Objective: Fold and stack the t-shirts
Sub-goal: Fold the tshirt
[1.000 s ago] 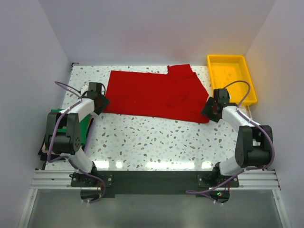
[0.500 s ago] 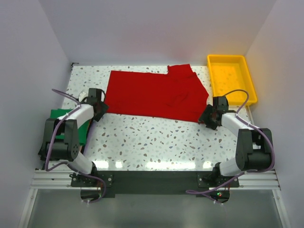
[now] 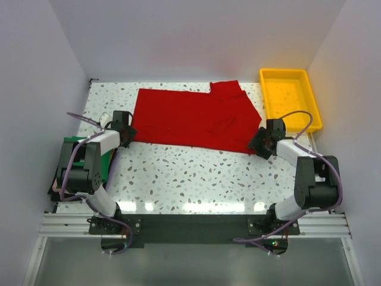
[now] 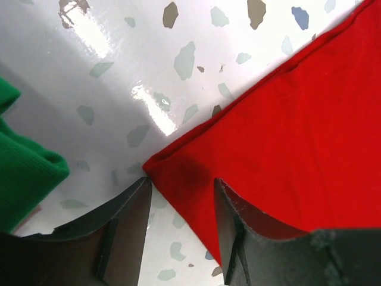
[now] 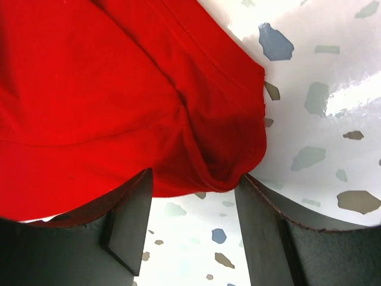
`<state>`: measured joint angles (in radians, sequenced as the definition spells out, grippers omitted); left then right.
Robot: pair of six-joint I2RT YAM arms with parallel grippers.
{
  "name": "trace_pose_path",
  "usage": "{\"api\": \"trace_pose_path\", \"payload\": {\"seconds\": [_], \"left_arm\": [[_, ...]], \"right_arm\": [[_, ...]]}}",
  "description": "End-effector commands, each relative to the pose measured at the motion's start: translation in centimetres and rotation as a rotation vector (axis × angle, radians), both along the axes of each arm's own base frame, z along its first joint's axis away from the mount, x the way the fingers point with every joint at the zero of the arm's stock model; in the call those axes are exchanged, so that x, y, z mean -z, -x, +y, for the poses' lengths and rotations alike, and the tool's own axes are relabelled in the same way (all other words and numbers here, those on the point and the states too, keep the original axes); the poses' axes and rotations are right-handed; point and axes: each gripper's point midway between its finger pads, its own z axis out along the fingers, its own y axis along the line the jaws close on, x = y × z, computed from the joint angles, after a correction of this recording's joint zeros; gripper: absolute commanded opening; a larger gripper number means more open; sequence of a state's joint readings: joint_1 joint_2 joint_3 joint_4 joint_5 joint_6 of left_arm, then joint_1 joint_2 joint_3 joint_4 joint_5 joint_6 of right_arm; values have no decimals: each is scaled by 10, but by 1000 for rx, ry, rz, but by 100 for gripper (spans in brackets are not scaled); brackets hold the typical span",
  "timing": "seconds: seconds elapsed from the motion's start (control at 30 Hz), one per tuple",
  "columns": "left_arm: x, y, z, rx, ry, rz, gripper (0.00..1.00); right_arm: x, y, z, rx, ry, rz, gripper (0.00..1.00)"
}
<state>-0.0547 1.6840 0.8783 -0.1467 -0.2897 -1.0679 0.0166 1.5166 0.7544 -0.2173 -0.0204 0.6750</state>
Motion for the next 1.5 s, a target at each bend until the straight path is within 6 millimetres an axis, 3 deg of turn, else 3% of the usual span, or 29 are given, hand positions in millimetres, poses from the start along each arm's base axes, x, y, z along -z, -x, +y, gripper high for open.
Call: {"api": "trace_pose_path", "payload": {"seconds": [0.0,0.07,0.13,0.23,0.27,0.3,0.33,0.4,0.53,0.57,0.8,1.03,1.33,1.4,1.47], "left_arm": [[20,8,1,-23,-4,55,47],[21,9,2,-22,-11,65,41],[21,7,3,-20,-14,64,28],[22,7,2,-15,-16,75,15],[23,7,2,-10,-16,79,11],[22,5,1,-7,-13,77,5],[21,6,0,-3,-12,80,1],[16,6,1,-4,-13,74,0],[2,17,6,-23,-35,87,0],[0,21,7,-30,-39,93,0],[-8,70,20,-102,-75,172,0],[-8,127,25,-168,-79,224,0],[-7,164,22,-183,-35,210,0],[-11,165,20,-174,-23,186,1],[-18,161,16,-148,-7,139,9]], "right_arm": [[-2,-13,-4,31,4,-17,61],[-1,-15,-10,50,22,-13,60],[-2,-19,-11,56,25,-15,60],[-2,-23,-10,55,19,-15,53],[-2,-23,-11,53,24,-10,47],[-4,-24,-13,56,35,-12,32],[-5,-24,-13,55,38,-10,24],[-9,-26,-14,47,43,-13,12],[-17,-22,-9,19,23,-3,2],[-23,-22,-17,42,5,-16,1],[-35,13,-28,43,-24,0,0],[-40,71,-41,71,-15,96,0],[-41,119,-26,77,-88,155,0],[-45,123,-20,74,-109,138,12],[-45,126,-18,64,-115,130,23]]}}
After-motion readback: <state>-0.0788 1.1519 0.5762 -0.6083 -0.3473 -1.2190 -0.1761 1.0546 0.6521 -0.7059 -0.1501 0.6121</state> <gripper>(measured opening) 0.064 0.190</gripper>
